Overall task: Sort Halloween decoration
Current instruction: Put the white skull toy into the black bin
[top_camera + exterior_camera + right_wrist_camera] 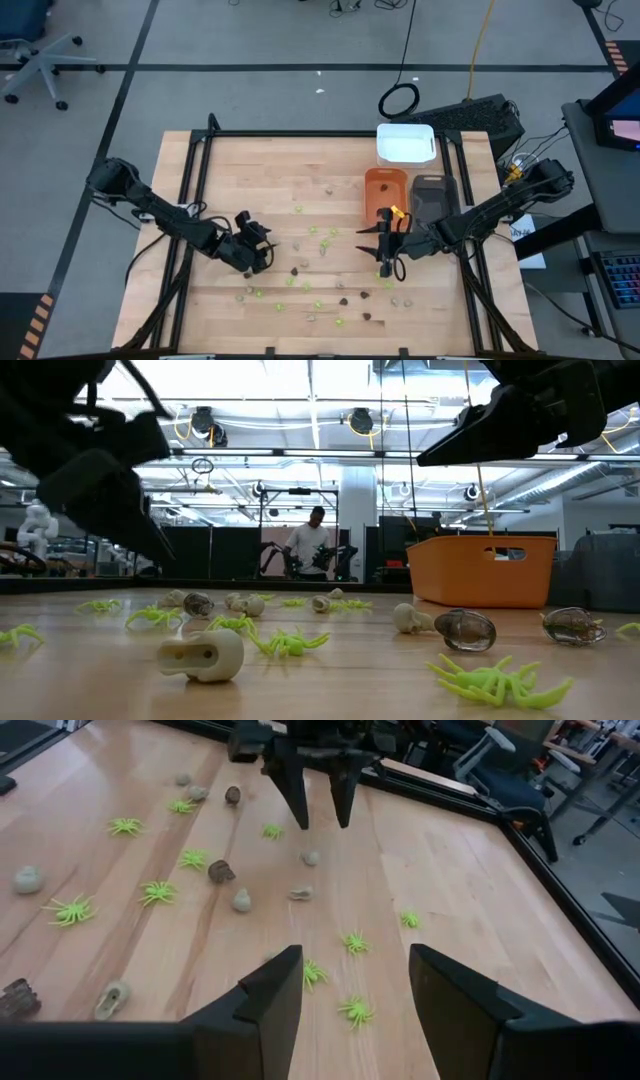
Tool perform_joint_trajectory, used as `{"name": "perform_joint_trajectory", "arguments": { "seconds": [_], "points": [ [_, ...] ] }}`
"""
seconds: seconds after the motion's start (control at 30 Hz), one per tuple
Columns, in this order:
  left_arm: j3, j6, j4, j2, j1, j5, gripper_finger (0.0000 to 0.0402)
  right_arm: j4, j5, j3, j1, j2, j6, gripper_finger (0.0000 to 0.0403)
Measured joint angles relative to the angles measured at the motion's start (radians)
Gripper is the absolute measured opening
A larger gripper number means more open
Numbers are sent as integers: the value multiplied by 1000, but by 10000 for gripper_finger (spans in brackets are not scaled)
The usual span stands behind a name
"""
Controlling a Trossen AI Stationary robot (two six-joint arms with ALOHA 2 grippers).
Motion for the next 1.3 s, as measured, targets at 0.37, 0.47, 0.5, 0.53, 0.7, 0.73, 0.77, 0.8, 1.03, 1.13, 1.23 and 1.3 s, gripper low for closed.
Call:
{"name": "perform_joint_trajectory", "arguments": {
  "seconds": [0.37,0.47,0.5,0.53,0.7,0.73,0.77,0.8,1.03,1.13,1.23,1.3],
  "points": [
    [-38,1,214,170,0,8,225,-38,-2,0,0,0,26,169],
    [-37,-1,261,219,0,12,225,-38,-2,0,0,0,26,169],
    [-37,-2,279,234,0,11,225,-38,-2,0,0,0,26,169],
    [-36,-2,294,249,0,11,225,-38,-2,0,0,0,27,169],
    [-35,-6,326,280,0,13,220,-38,-2,0,0,0,27,169],
    [-35,-7,325,281,0,14,215,-38,-2,0,0,0,27,169],
    [-35,-7,325,281,0,17,208,-38,-2,0,0,0,27,169],
    [-35,-6,322,281,0,20,200,-38,-2,0,0,0,27,169],
    [-34,-27,288,282,-1,38,106,-38,-2,0,0,0,27,169],
    [-41,-27,274,282,-1,38,59,-39,-2,0,0,0,27,169],
    [-51,-27,275,281,-1,29,25,-47,-2,0,0,0,33,169],
    [-53,-26,284,281,-1,24,23,-49,-2,0,0,0,39,169]
  ]
}}
